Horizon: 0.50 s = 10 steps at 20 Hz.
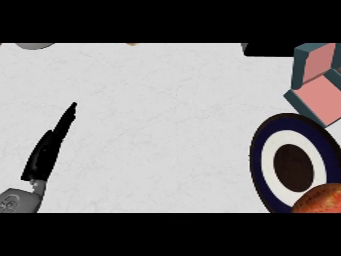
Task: Pick the sweet potato from the plate and place it in the cardboard box
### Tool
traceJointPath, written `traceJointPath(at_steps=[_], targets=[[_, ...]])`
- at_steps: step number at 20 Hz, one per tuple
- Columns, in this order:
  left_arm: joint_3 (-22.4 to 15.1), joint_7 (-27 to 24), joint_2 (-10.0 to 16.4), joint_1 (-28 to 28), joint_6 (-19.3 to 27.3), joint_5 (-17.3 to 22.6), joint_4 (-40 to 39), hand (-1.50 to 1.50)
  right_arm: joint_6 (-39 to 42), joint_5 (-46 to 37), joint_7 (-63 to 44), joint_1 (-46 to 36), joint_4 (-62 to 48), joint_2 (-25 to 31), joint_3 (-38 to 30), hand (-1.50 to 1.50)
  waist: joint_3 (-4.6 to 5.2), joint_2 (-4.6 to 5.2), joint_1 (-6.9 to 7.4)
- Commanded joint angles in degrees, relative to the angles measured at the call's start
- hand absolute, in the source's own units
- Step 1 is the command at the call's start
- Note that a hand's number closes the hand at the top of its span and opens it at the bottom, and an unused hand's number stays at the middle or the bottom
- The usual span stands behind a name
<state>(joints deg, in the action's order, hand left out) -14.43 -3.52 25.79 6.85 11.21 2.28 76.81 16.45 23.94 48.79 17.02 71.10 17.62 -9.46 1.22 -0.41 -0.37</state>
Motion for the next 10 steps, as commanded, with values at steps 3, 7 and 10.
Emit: traceJointPath(at_steps=[3, 7, 10], targets=[[0.68, -1.40, -1.79, 2.79, -1.10, -0.45, -4.90, 0.00, 5.28, -5.50, 0.83, 3.46, -7.44, 10.68, -1.85, -1.50, -1.23, 0.59, -0.23], [0.40, -1.51, -3.31, 1.15, -0.06, -3.26, -3.59, 0.00, 5.56, -6.75, -4.06, 5.46, -1.09, 12.37, -0.70, -1.50, -1.18, 0.41, 0.06], [2.39, -1.35, -1.73, 0.60, -2.86, -2.26, -2.62, 0.00, 2.99, -6.45, -13.10, 3.71, 2.63, 13.52, -1.08, -1.50, -1.18, 0.42, 0.28]])
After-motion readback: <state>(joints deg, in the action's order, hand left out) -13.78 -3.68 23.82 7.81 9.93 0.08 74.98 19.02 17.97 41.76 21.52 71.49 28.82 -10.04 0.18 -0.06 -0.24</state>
